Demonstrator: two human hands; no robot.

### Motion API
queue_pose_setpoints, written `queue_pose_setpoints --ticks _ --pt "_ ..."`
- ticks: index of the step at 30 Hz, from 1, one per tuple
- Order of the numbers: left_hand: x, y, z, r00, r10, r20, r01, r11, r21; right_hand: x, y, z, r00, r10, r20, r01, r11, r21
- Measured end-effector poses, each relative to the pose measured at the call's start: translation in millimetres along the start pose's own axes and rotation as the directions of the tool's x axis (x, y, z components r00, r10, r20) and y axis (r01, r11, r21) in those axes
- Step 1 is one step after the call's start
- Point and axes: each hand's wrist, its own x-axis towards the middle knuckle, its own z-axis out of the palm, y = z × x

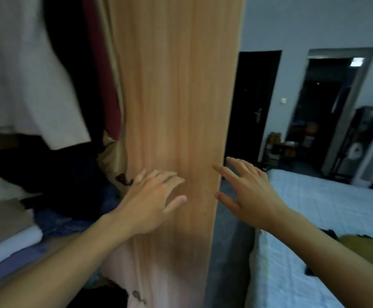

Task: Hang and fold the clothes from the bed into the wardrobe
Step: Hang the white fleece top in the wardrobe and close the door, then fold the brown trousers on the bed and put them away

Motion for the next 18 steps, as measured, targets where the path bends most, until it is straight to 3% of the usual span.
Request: queue_pose_setpoints --ticks 10,18 --pt "87 217 62 0.976 0.211 0.059 -0.209 0.977 -0.034 -149 188 -28 0.966 0.257 0.034 -0.256 0.966 -0.033" --pt "118 391 129 0.879 0.431 0.204 -0.416 0.902 -0.115 -295 299 -28 0.848 0.519 0.111 -0.518 0.854 -0.032"
